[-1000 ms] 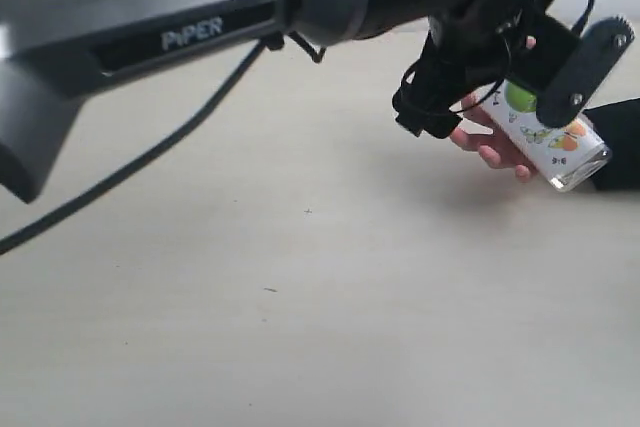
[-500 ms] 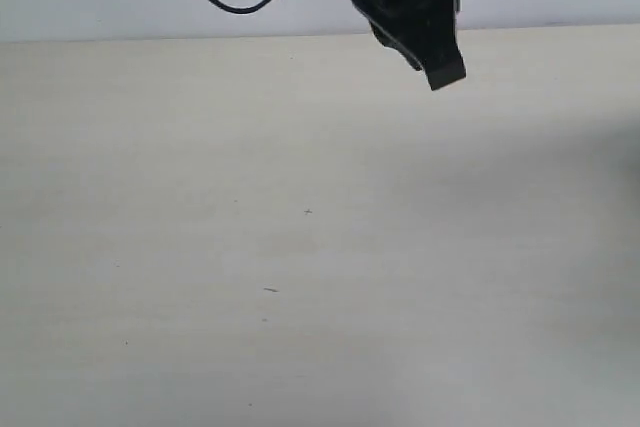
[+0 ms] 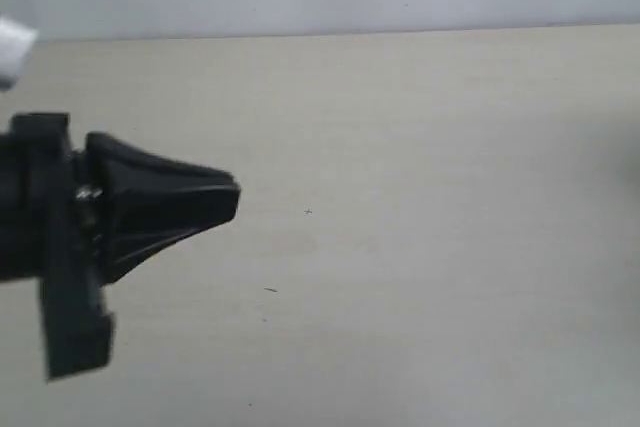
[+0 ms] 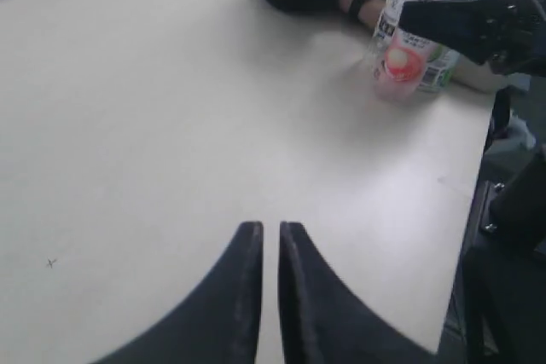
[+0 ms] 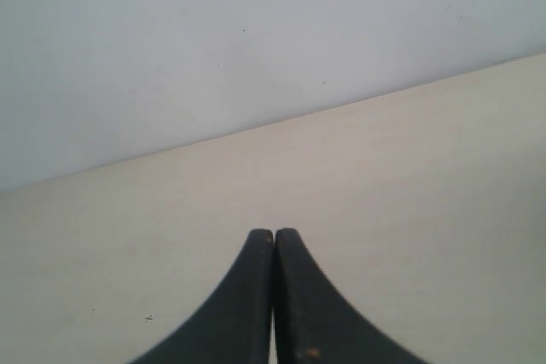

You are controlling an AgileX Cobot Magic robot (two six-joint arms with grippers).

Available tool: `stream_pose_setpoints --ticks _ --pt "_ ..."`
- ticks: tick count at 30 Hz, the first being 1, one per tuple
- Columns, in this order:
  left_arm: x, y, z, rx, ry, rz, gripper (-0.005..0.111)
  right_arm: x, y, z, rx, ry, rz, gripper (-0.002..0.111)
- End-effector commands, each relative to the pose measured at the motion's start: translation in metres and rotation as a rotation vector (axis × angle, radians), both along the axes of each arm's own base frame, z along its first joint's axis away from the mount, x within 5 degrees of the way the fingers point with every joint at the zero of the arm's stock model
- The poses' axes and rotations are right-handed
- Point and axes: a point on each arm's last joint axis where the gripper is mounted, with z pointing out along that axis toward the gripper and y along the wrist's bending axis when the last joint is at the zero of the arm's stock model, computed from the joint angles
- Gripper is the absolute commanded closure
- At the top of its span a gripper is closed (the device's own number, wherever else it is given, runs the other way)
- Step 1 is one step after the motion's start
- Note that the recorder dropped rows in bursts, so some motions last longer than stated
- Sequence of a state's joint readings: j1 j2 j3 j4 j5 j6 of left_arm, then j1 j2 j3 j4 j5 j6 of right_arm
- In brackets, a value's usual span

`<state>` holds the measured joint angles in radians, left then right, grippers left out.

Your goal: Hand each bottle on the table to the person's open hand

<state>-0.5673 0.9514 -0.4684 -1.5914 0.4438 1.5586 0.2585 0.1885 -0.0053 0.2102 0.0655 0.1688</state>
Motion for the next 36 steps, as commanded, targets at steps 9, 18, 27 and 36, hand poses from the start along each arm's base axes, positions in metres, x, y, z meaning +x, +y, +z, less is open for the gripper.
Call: stream_pose_setpoints --ticks 9,18,27,36 --pt "-0.073 0.044 -0.023 -0.145 -0.154 -0.020 0.097 0.000 0.000 -0.001 -0.004 -0.003 -0.003 0.108" --pt "-0.087 0.074 -0.026 -0.170 -0.392 0.243 0.097 0.000 0.000 -0.001 -0.004 -0.003 -0.003 0.108" --pt "-0.085 0.100 -0.054 -0.130 -0.481 0.600 0.097 0.000 0.000 -0.001 -0.004 -0.005 -0.004 0.108" --pt "-0.080 0.114 -0.054 -0.093 -0.488 0.786 0.097 0.000 0.000 -0.001 -0.004 -0.005 -0.004 0.108"
